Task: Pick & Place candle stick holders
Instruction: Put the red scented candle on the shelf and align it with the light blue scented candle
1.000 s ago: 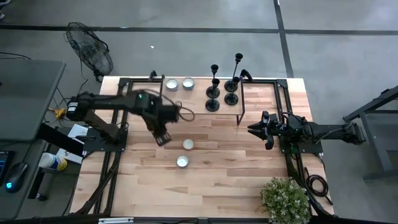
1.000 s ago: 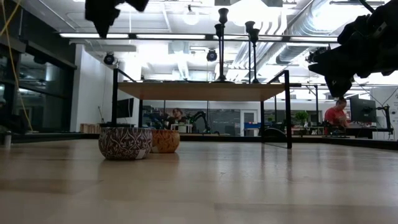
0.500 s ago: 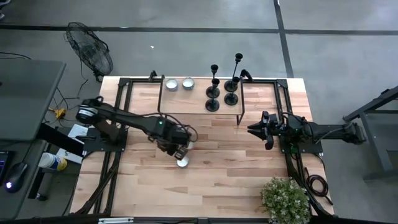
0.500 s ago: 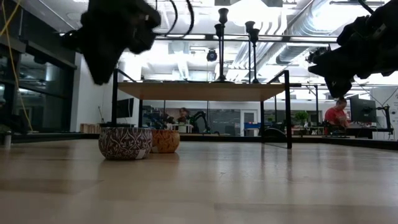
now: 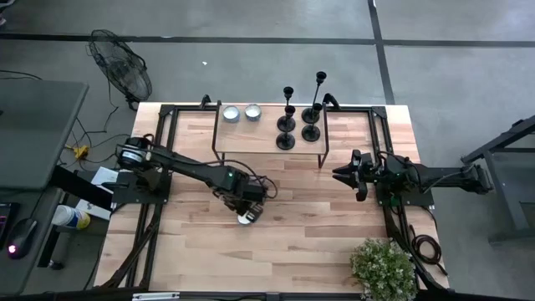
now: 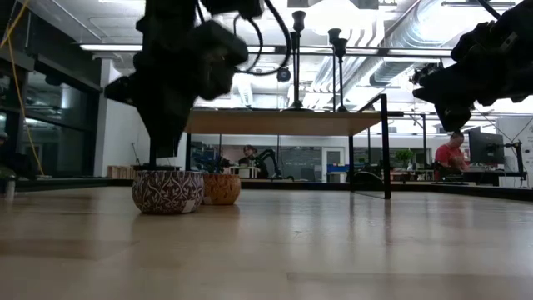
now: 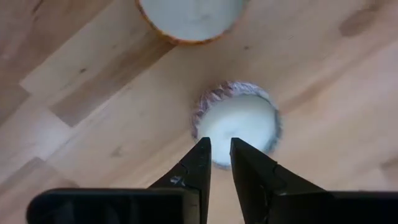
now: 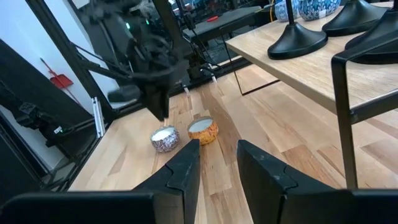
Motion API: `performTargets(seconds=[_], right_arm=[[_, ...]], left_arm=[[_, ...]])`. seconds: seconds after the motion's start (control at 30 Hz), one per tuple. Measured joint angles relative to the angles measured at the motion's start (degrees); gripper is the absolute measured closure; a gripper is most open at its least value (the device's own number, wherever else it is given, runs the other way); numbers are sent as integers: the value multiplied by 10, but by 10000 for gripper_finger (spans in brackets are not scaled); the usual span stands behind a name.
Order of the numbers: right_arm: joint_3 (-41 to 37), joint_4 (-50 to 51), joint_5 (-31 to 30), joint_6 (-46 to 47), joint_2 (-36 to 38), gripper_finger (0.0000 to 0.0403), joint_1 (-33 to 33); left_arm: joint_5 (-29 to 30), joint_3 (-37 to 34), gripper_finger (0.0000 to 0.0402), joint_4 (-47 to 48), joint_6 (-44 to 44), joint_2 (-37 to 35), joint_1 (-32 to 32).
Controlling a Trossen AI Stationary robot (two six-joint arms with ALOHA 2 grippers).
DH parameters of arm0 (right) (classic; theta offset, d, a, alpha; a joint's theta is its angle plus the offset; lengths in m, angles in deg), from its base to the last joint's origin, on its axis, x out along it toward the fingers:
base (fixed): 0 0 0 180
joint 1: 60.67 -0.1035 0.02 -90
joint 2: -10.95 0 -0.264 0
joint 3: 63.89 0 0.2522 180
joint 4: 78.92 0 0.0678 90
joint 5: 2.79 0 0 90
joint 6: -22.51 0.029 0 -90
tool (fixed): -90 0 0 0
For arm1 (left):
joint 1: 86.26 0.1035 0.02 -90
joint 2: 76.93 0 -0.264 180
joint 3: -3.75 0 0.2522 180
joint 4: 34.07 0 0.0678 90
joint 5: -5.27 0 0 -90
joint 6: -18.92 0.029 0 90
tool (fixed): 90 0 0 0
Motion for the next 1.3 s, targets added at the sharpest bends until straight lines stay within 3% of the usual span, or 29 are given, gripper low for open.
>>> performTargets(seconds=[0.13,0.5,1.13,1.3], right_arm=[[0,0,0,0,-4,304,0],[0,0,0,0,-10,304,0],[0,0,0,0,-15,304,0],[0,0,0,0,-15,304,0]], left_arm=[[-5,0,333,-9,13,17,0],[10,-2,251,1,17,38,1],[8,-2,252,13,17,58,2],[7,-2,281,13,17,58,2]])
